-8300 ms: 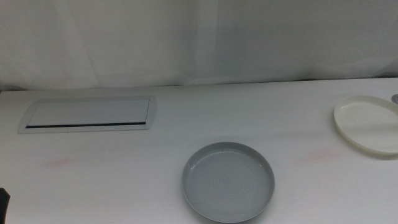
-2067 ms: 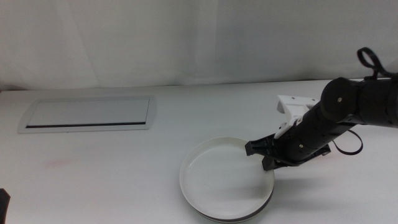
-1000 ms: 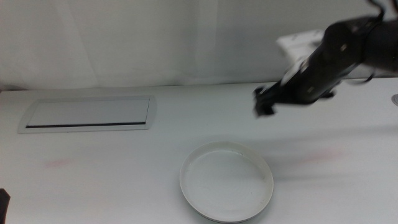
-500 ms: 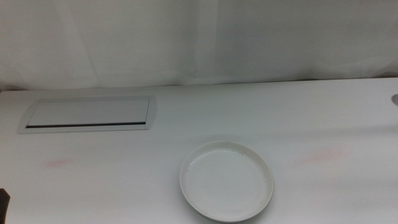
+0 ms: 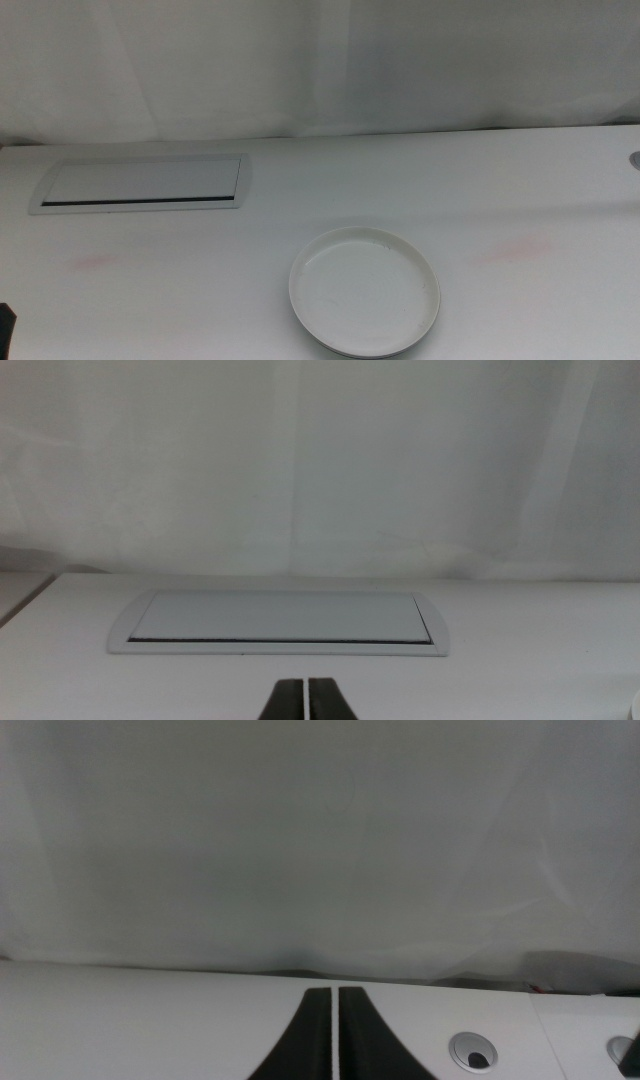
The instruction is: Stack the three bowls on top of each other.
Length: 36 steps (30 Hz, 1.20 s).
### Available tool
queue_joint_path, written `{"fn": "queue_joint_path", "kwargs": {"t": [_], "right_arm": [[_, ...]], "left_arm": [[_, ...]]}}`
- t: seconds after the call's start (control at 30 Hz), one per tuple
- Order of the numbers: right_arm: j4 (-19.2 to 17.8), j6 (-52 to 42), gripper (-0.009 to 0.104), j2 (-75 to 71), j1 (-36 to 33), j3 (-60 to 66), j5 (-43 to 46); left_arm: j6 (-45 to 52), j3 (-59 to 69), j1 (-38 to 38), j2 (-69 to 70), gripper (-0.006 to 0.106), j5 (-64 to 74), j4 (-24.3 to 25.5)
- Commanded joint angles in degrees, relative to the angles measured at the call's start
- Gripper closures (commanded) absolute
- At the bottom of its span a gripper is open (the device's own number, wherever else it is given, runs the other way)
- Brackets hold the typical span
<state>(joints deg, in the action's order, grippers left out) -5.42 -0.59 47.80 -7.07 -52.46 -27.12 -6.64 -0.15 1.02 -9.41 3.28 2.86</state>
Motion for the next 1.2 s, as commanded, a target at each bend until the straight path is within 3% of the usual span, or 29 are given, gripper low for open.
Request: {"fn": "queue_joint_path", "kwargs": {"t": [0.0, 0.3, 0.6, 0.7, 0.83, 1.17], "right_arm": [[-2.2, 3.1, 0.098, -6.6, -0.3, 3.9, -0.3], [-3.0, 8.6, 0.098, -30.9, -0.3, 19.9, -2.5], [-3.0, 16.0, 0.098, -41.0, -0.3, 28.1, -7.1], [-3.4, 15.6, 0.098, -45.3, -0.3, 31.5, -5.6], [-8.9, 11.7, 0.098, -49.7, -0.3, 37.0, 1.9], [-8.6, 11.7, 0.098, -49.7, -0.3, 46.8, 8.8]], "left_arm": [[0.0, 2.2, 0.2, 0.3, 0.104, -0.1, -0.3], [0.0, 2.2, 0.2, 0.3, 0.104, -0.1, -0.3], [0.0, 2.2, 0.2, 0.3, 0.104, -0.1, -0.3], [0.0, 2.2, 0.2, 0.3, 0.104, -0.1, -0.3], [0.0, 2.2, 0.2, 0.3, 0.104, -0.1, -0.3], [1.9, 2.2, 0.2, 0.4, 0.104, -0.5, -0.3]]}}
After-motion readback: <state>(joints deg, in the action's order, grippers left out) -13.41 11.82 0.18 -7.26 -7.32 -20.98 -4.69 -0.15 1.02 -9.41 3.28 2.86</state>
